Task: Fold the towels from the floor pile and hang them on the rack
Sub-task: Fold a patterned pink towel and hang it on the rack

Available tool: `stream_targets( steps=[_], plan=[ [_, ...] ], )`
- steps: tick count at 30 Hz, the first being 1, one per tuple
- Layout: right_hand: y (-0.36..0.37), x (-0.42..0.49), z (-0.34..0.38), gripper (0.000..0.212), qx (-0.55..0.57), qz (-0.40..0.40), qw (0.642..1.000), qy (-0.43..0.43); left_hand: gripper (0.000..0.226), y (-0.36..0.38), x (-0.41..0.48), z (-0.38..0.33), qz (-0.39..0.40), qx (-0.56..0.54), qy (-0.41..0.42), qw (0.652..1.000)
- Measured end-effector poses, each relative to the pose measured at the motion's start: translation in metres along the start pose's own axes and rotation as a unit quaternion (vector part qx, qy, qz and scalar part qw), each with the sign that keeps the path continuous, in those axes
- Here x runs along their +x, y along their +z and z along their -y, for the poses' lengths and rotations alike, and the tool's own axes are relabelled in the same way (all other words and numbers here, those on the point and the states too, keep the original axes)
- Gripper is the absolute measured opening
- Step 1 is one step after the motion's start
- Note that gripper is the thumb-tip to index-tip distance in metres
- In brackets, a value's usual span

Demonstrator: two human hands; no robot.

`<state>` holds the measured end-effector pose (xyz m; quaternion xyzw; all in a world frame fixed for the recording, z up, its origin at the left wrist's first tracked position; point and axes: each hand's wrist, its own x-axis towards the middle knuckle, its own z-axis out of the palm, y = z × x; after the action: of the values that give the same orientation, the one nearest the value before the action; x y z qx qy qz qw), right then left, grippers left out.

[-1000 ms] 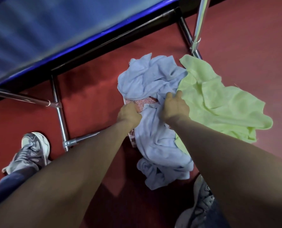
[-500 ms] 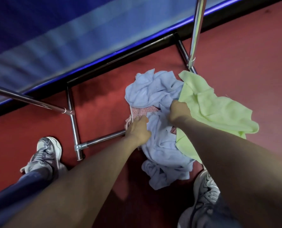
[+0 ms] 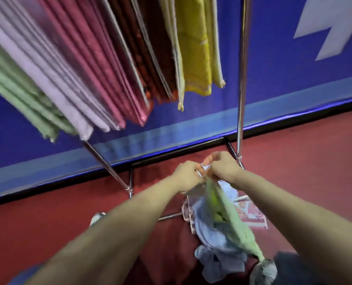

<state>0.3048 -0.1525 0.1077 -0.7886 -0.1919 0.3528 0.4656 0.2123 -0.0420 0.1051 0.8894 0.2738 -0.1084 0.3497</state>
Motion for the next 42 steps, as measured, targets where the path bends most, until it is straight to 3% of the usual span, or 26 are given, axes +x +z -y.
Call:
stream_targets(
  steps=[3, 7, 9, 14, 17, 21, 25, 27, 31, 33, 37, 42],
  plan=[
    [-0.019, -0.04, 0.041, 0.028, -0.063, 0.002, 0.997, -0.046, 0.015, -0.023, -0.036, -0.022, -0.004, -0.017, 0.032, 0.999],
    [-0.031, -0.082, 0.073, 0.028, -0.006, -0.015, 0.998, -0.061, 0.023, -0.033, -0.083, -0.041, 0.007, 0.061, 0.076, 0.995],
    [-0.031, -0.098, 0.079, 0.027, -0.039, -0.019, 0.996, -0.075, 0.02, -0.035, -0.102, -0.04, -0.005, 0.06, 0.081, 0.995],
    [-0.019, -0.135, 0.074, 0.017, -0.175, 0.126, 0.976, -0.01, 0.02, -0.049, -0.136, -0.03, -0.074, -0.048, 0.049, 0.995],
    [-0.009, -0.145, 0.072, 0.022, -0.217, 0.174, 0.961, 0.0, 0.025, -0.069, -0.15, -0.033, -0.105, -0.142, 0.042, 0.983],
    [-0.001, -0.149, 0.093, 0.021, -0.225, 0.18, 0.957, -0.029, 0.024, -0.111, -0.161, -0.04, -0.216, -0.298, 0.029, 0.929],
    [-0.002, -0.151, 0.113, 0.017, -0.249, 0.122, 0.957, -0.085, 0.02, -0.145, -0.158, -0.012, -0.353, -0.236, -0.007, 0.905],
    [-0.005, -0.148, 0.11, 0.016, -0.295, 0.126, 0.944, -0.077, 0.018, -0.142, -0.16, 0.001, -0.326, -0.239, -0.037, 0.914],
    [-0.014, -0.121, 0.079, 0.017, -0.407, 0.132, 0.903, -0.037, 0.02, -0.093, -0.153, 0.026, -0.131, -0.198, -0.082, 0.968],
    [-0.018, -0.101, 0.051, 0.021, -0.416, 0.129, 0.9, -0.013, 0.02, -0.059, -0.135, 0.042, -0.066, -0.167, -0.093, 0.979],
    [-0.021, -0.055, -0.025, 0.026, -0.384, 0.138, 0.911, 0.065, 0.011, 0.013, -0.085, 0.075, 0.015, -0.152, -0.153, 0.976],
    [-0.009, 0.011, -0.118, 0.029, -0.37, 0.172, 0.897, 0.174, 0.013, 0.1, -0.023, 0.12, 0.13, -0.097, -0.215, 0.963]
  ],
)
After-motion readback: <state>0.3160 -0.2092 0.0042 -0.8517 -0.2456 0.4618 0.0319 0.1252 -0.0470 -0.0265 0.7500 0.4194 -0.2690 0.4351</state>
